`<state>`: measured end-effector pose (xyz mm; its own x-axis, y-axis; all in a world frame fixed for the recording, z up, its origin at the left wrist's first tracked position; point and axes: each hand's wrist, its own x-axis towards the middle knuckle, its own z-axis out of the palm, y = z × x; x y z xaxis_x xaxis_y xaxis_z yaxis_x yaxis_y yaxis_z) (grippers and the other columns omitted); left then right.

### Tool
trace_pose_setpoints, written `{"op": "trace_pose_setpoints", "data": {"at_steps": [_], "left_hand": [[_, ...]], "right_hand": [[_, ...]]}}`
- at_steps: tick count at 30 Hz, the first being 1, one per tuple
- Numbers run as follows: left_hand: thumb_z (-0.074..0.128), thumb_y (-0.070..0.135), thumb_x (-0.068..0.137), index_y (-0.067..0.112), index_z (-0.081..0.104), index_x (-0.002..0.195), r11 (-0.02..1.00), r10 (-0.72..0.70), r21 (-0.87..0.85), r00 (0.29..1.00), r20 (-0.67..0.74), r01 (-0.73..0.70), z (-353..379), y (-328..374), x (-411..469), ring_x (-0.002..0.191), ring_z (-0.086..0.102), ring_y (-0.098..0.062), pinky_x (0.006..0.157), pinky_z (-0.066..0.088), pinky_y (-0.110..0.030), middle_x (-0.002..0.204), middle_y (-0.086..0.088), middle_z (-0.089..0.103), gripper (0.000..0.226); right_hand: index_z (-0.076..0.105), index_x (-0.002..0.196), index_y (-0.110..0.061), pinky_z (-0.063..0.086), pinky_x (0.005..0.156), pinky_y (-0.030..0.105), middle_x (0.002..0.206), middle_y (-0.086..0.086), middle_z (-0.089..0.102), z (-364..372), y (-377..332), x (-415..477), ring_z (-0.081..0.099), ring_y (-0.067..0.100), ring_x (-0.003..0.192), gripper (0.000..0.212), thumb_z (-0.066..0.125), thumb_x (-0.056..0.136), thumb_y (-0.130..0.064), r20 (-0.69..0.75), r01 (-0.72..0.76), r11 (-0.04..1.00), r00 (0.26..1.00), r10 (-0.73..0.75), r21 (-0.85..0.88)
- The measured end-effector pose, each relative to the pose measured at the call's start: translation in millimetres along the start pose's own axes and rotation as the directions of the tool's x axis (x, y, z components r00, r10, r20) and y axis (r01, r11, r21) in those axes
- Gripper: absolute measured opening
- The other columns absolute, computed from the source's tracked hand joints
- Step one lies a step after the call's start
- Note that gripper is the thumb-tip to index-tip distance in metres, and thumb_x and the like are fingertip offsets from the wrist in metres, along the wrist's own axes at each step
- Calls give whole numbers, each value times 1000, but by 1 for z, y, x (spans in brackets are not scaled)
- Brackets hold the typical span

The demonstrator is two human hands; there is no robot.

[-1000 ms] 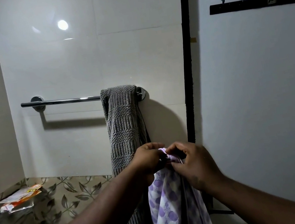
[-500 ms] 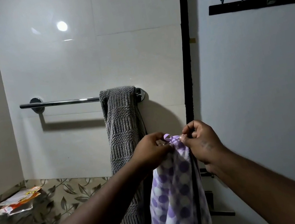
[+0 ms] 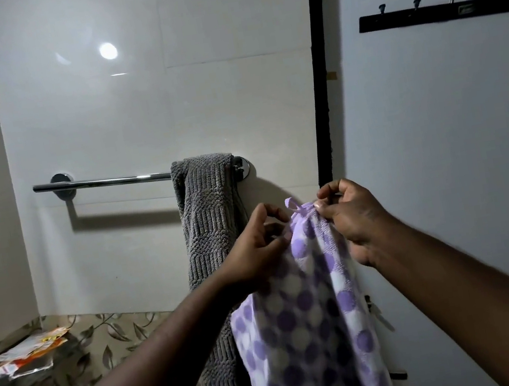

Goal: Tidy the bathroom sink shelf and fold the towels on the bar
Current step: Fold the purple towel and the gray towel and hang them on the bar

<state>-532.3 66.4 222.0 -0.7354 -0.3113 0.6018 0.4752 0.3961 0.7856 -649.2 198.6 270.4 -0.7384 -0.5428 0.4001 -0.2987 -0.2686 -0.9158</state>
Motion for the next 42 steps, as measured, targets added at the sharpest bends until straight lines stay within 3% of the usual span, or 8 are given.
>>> {"op": "trace_pose_setpoints", "data": {"at_steps": [6, 17, 21, 24, 29, 32, 36, 42], "left_hand": [[57, 7, 87, 8, 48, 101, 997, -46, 69, 985, 167, 34, -8, -1, -11, 79, 44, -19, 66, 36, -26, 93, -13, 52, 17], [51, -9, 101, -9, 55, 114, 958, -273, 34, 870, 412, 285, -16, -39, -48, 95, 53, -23, 80, 48, -29, 109, -18, 58, 14], [49, -13, 96, -23, 58, 102, 934, -357, 143, 829, 430, 327, -26, -41, -55, 68, 60, -10, 62, 47, -18, 86, -13, 62, 14], [50, -4, 90, -25, 59, 95, 922, -385, 117, 842, 377, 369, -40, -41, -60, 81, 54, -23, 74, 44, -33, 95, -23, 59, 24], [69, 26, 80, 9, 75, 77, 921, -371, -40, 905, 206, 387, -72, -29, -69, 68, 64, -12, 63, 52, -23, 76, -6, 68, 18], [83, 41, 79, 7, 74, 85, 958, -288, 31, 946, 147, 286, -89, -17, -69, 82, 67, -17, 73, 54, -27, 87, -7, 72, 35], [91, 32, 71, -8, 69, 99, 980, -86, 176, 994, -63, 96, -100, 0, -61, 93, 64, -23, 86, 54, -48, 103, -21, 74, 53], [78, 17, 82, -4, 62, 86, 947, 231, 279, 938, -258, -157, -105, 27, -43, 80, 48, -19, 68, 44, -38, 81, -9, 55, 26]], "right_hand": [[57, 82, -17, 53, 82, 37, 86, 10, 63, -13, 4, 17, 59, 23, 81, 26, 61, 94, 6, -89, 19, 1000, 996, -18, 14], [57, 77, -19, 53, 63, 23, 71, 0, 62, -28, 0, 43, 57, 14, 64, 31, 69, 84, 10, -242, 65, 989, 970, -31, 131], [57, 75, -20, 52, 65, 26, 72, 0, 63, -30, 2, 50, 58, 15, 66, 31, 68, 83, 8, -286, 75, 994, 957, -49, 81], [57, 75, -20, 53, 69, 28, 74, 1, 63, -36, 4, 55, 58, 17, 69, 31, 70, 82, 7, -326, 79, 994, 944, -52, 71], [57, 74, -20, 55, 76, 36, 81, 5, 62, -52, 7, 64, 59, 23, 79, 34, 60, 85, 12, -380, 44, 995, 925, -6, 93], [57, 75, -20, 55, 78, 38, 86, 8, 63, -59, 13, 68, 59, 24, 81, 35, 58, 87, 12, -389, 5, 997, 921, 28, 82], [58, 76, -21, 54, 67, 29, 83, 6, 64, -60, 22, 68, 59, 22, 73, 33, 59, 89, 10, -388, -35, 996, 920, 65, 84], [57, 75, -19, 57, 59, 31, 81, 8, 64, -59, 25, 63, 59, 23, 68, 33, 59, 88, 10, -326, -78, 994, 940, 100, 79]]}}
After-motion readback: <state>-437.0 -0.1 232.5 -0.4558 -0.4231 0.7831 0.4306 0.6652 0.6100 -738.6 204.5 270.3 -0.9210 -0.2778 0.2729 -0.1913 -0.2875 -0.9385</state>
